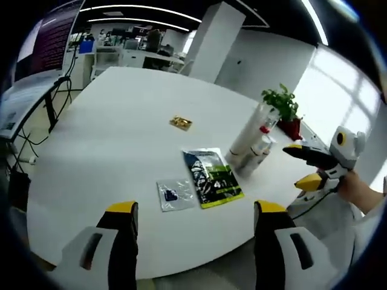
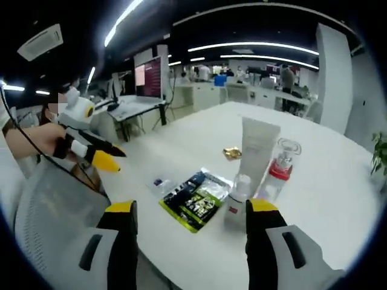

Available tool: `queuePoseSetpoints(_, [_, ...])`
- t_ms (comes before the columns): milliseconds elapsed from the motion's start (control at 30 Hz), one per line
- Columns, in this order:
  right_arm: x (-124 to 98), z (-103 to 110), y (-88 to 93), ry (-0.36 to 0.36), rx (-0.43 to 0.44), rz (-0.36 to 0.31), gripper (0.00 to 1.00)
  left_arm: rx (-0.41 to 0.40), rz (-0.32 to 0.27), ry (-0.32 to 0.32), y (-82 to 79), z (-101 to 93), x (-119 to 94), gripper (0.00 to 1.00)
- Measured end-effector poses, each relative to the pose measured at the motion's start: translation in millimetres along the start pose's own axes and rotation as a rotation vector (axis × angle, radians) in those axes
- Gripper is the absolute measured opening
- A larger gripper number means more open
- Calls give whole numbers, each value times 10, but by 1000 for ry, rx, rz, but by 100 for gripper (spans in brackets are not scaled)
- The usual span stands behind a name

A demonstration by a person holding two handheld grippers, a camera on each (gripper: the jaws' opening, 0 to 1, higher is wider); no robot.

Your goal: Arrange the skincare products in the storage area until every visible bottle or jar stands upright without overlapping.

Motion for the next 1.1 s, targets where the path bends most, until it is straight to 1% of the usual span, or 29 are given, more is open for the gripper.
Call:
queuePoseSetpoints(200, [-201, -177, 183, 53, 61, 23, 81, 36, 6, 3, 37, -7, -23, 78])
queuePoseSetpoints(267, [-258, -228, 212, 69, 72, 26, 82, 52, 5, 7, 44, -15, -25, 79])
queuePoseSetpoints(367, [-325, -274, 209, 90, 81, 23, 85, 63, -16, 17, 40, -29, -46, 82])
queuePoseSetpoints(500, [-381, -335, 241, 111, 98, 9, 89, 74, -11, 24, 23, -30, -38, 86])
queuePoseSetpoints(600, [-411, -359, 282, 122, 119, 13, 92, 80, -1, 22, 24, -19, -40, 89])
queuePoseSetpoints(667, [-417, -340, 295, 122, 137, 11, 94, 84, 2, 22, 23, -18, -46, 91])
queuePoseSetpoints(733, [-406, -340, 302, 122, 156, -2, 98, 87, 2, 26, 18, -17, -50, 96])
queuePoseSetpoints(800, [-392, -353, 320, 132, 162, 15, 99, 88, 5, 29, 12, -6, -52, 99])
queuePoseSetpoints(833, [-400, -365, 335, 149, 140, 55, 99, 91, 7, 29, 11, -4, -55, 99])
queuePoseSetpoints(867, [-393, -361, 343, 151, 143, 62, 99, 93, 8, 27, 12, -5, -58, 99])
queuePoseSetpoints(933, [-385, -363, 357, 143, 175, 50, 99, 93, 9, 23, 14, 3, -56, 99])
queuePoseSetpoints(1100, [-377, -365, 374, 136, 177, 64, 99, 78, 11, 16, 6, 17, -21, 99])
Point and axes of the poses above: the point that each gripper's makers call its tool centre point, and the gripper's own axes: x roughly forward along the fingers, z roughly to its left, y roughly out of its underside, the point moved 10 cm from there along -x, roughly backward along the fingers, and after that the axes turned 13 degrees about -x, right-handed, at the moved point
